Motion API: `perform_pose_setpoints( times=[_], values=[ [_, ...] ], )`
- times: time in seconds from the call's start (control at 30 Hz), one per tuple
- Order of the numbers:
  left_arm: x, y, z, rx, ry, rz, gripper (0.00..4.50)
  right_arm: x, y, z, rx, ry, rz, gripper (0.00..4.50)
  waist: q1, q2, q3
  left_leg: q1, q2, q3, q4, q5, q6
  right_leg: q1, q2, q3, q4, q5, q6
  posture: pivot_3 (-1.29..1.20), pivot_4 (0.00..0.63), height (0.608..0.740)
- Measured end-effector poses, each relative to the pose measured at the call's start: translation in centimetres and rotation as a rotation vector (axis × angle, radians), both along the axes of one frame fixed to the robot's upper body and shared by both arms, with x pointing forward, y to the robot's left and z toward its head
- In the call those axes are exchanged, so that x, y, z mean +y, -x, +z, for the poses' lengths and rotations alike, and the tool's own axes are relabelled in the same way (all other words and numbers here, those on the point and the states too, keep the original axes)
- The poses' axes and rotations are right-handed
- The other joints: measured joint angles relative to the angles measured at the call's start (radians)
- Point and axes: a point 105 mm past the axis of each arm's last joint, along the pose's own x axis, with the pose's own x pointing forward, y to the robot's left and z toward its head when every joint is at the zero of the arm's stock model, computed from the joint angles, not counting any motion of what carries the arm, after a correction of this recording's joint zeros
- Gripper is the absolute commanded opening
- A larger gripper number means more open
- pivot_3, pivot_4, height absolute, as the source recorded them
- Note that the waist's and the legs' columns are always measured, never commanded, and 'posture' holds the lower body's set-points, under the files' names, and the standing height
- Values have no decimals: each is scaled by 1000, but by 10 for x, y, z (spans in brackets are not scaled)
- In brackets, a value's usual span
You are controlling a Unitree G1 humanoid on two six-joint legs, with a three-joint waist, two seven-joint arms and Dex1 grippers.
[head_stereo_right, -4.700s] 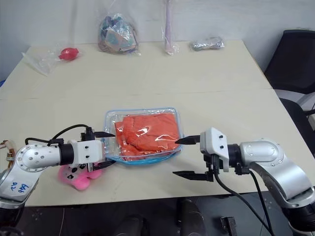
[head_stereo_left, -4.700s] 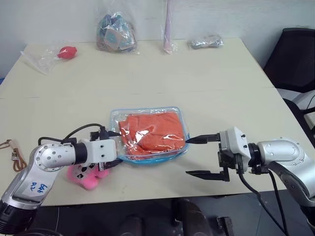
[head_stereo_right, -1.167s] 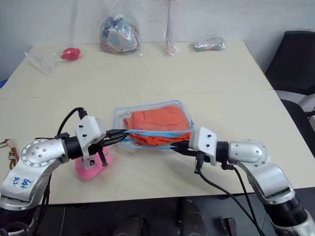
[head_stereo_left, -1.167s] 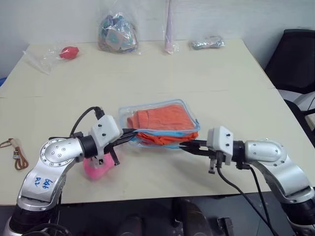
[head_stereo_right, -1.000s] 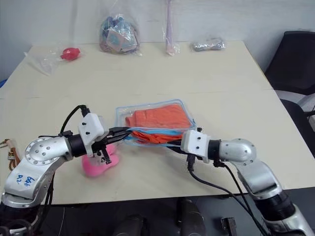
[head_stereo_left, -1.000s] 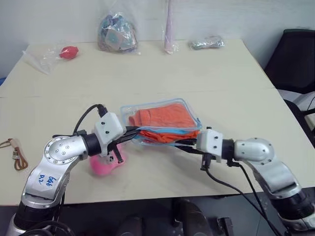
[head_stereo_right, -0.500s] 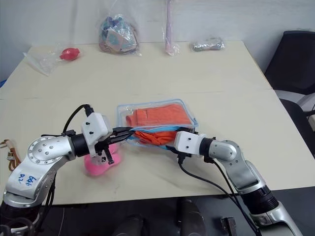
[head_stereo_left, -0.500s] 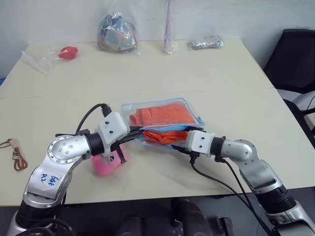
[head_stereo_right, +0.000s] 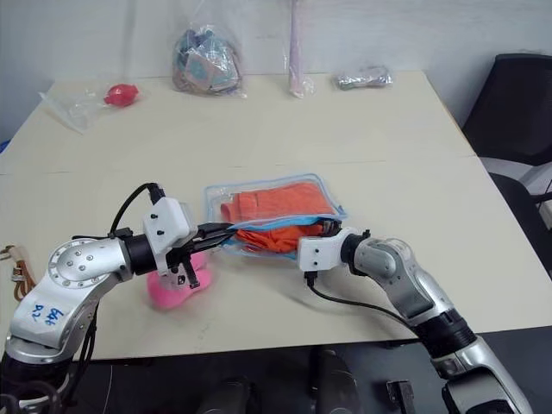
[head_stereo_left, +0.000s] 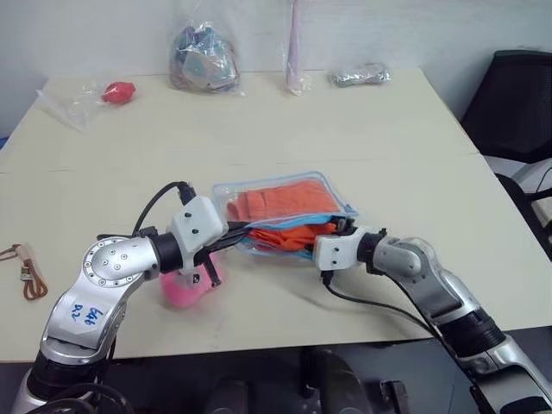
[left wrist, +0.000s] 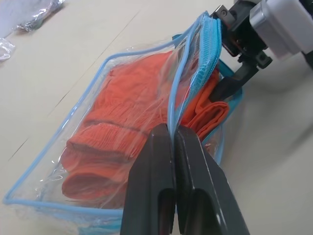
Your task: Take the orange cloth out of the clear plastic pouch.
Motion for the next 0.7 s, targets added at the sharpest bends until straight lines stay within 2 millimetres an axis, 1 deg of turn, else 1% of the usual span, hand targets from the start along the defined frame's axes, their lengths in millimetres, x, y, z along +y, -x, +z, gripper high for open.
perform_pose_setpoints(
  times=[0.1, 0.2, 0.37, 0.43, 0.6, 0.7],
  values=[
    [0, 0, 0, -1, 0, -1, 0, 12, -9, 1, -61, 24, 3, 3072, -2, 0, 0, 0, 0, 0, 0, 0, 0, 0, 0, 0, 0, 0, 0, 0, 150, 740],
    [-1, 0, 0, -1, 0, -1, 0, 18, -13, 0, -88, 37, 4, 2479, -1, 0, 0, 0, 0, -1, 0, 0, 0, 0, 0, 0, 0, 0, 0, 0, 150, 740],
    [-1, 0, 0, 0, 0, -2, 0, 17, -12, -9, -67, 54, 11, 639, 0, 0, 0, 0, 0, -1, 0, 0, 0, 0, 0, 0, 0, 0, 0, 0, 150, 740],
    [-1, 0, 0, -1, 0, -2, 0, 16, -12, -11, -60, 59, 9, 20, 0, 0, 0, 0, 0, -1, 0, 0, 0, 0, 0, 0, 0, 0, 0, 0, 150, 740],
    [-2, -1, -2, -4, -8, 3, 0, 11, -7, -12, -14, 34, 7, 20, 4, 0, 0, 0, 0, -2, 0, 0, 0, 0, 0, 0, 0, 0, 0, 0, 150, 740],
    [-3, -4, -6, -7, -24, 19, 0, 8, 7, -13, 93, -33, 30, 20, 4, 0, 0, -1, 0, -2, 0, 0, 0, 0, 0, -1, -1, 0, 0, 0, 150, 740]
  ],
)
